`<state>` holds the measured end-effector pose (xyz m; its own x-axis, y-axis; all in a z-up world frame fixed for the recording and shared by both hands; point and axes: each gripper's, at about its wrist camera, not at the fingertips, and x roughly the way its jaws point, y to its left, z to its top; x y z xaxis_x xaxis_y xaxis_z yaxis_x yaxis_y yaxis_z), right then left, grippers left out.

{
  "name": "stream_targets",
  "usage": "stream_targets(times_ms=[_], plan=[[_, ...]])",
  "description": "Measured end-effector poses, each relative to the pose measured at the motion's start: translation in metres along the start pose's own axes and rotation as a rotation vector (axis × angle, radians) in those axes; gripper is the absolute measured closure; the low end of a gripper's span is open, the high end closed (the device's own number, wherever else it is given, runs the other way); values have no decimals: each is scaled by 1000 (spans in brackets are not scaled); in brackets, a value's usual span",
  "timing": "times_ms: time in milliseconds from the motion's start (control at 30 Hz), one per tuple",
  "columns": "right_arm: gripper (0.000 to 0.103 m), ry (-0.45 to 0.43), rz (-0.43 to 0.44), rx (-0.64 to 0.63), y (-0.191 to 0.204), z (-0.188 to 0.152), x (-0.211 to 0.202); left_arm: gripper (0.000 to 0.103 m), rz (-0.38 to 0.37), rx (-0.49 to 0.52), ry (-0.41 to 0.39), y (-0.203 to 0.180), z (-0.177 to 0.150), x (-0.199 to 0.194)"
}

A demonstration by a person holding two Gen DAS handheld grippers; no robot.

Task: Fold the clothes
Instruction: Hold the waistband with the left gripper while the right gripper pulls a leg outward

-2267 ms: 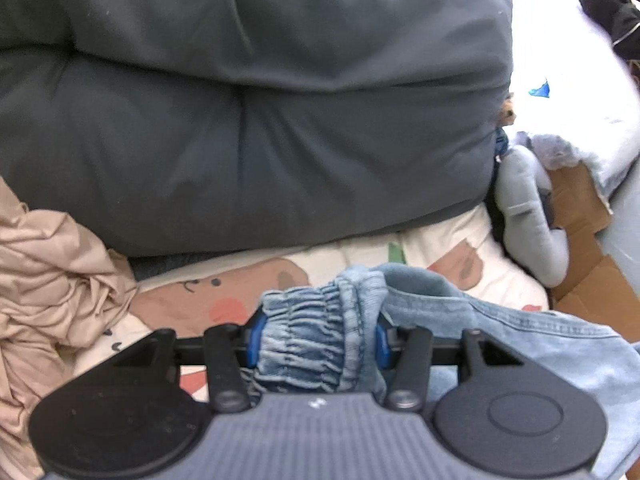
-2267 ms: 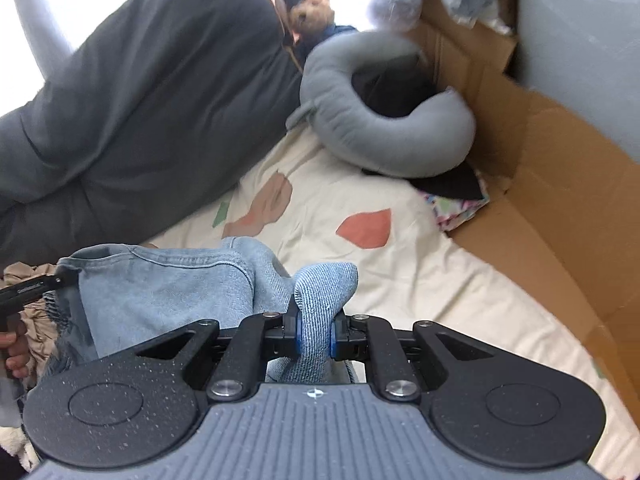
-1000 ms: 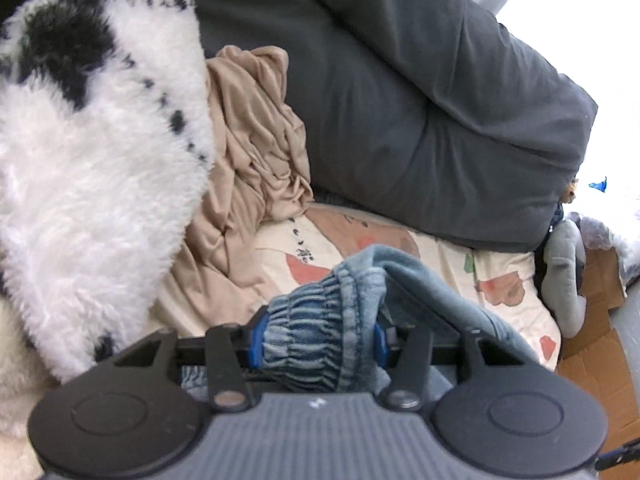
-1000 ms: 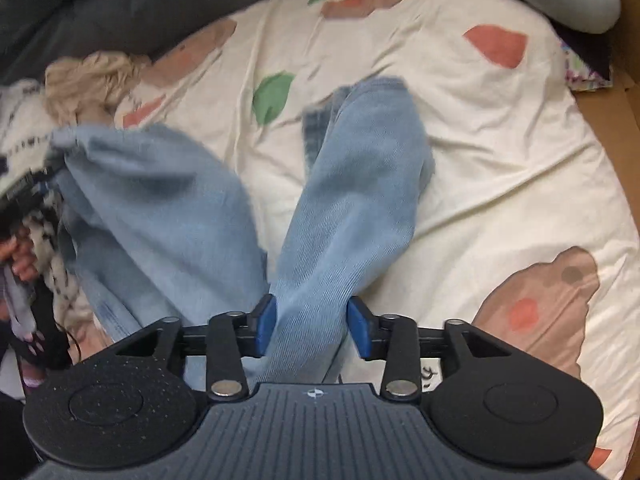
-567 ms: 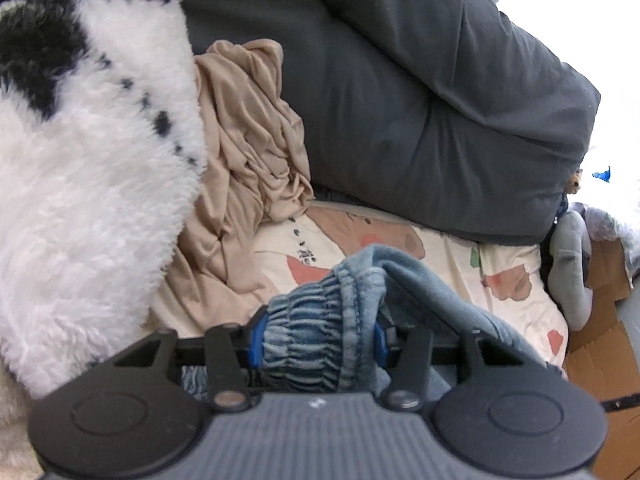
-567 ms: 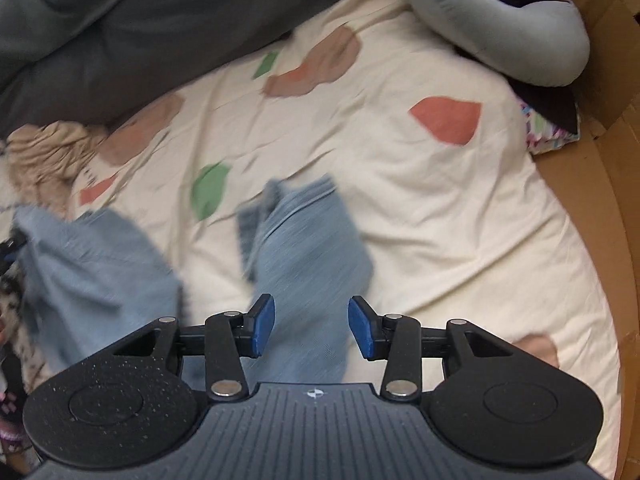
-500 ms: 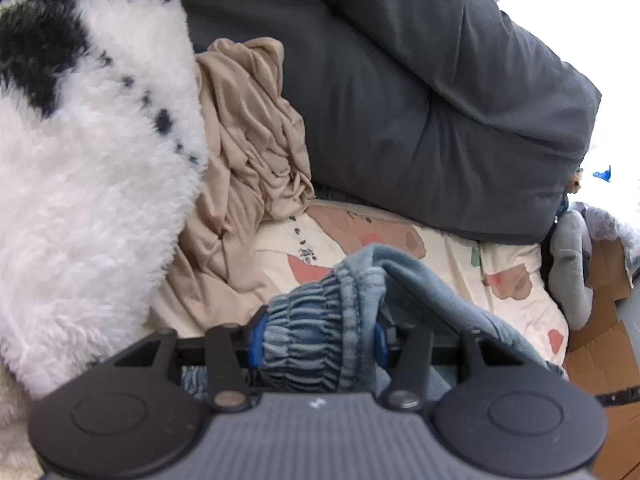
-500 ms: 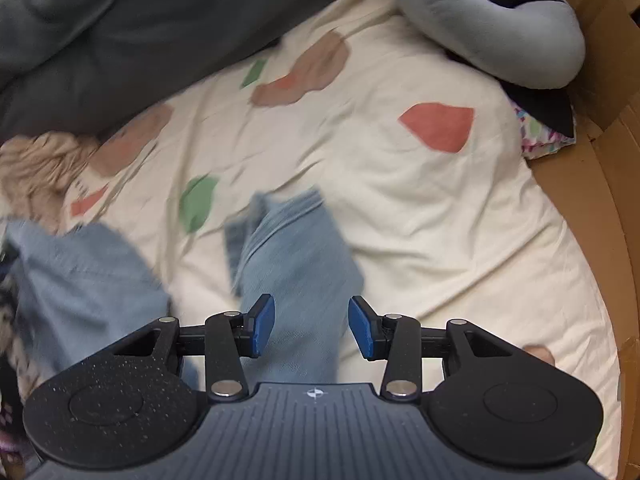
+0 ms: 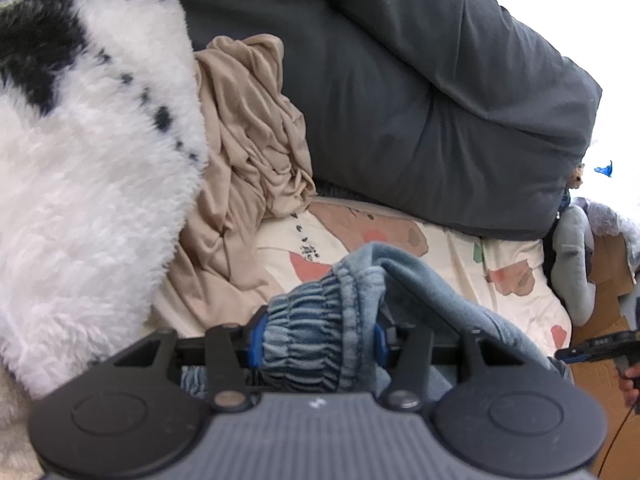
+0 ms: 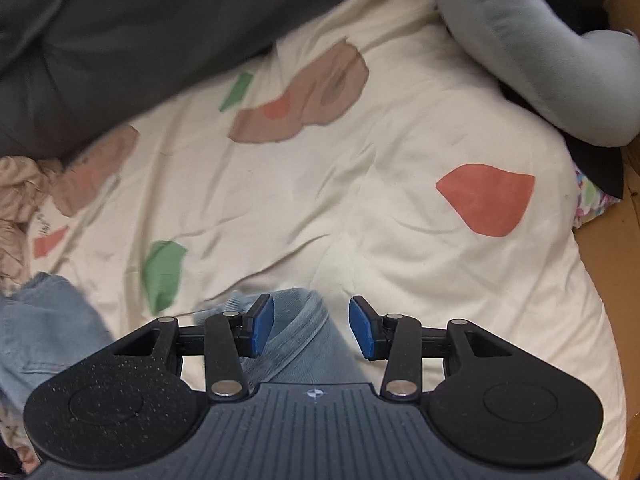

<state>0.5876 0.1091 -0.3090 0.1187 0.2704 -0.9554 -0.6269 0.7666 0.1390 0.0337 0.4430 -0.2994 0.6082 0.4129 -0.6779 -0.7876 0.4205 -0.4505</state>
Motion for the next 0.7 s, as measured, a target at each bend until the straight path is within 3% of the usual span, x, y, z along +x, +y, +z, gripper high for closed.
stream_targets(times_ms=[167,200,267,533,700], plan=[[58,57,-58,17,-7,-2,19,51,0,8,-11,-3,0,0],[73,75,-60,24,-9,-4,21,51,1,12,-14,-4,1,0],[91,110,-65,39,-14,-8,23,51,-1,16,-19,-6,2,2],[92,66,-123,73,-49,-46,-21,51,-14,41,-60,-25,12,15],[92,43,-178,174,-94,-83,-55,51,-35,131,-89,-47,27,29]])
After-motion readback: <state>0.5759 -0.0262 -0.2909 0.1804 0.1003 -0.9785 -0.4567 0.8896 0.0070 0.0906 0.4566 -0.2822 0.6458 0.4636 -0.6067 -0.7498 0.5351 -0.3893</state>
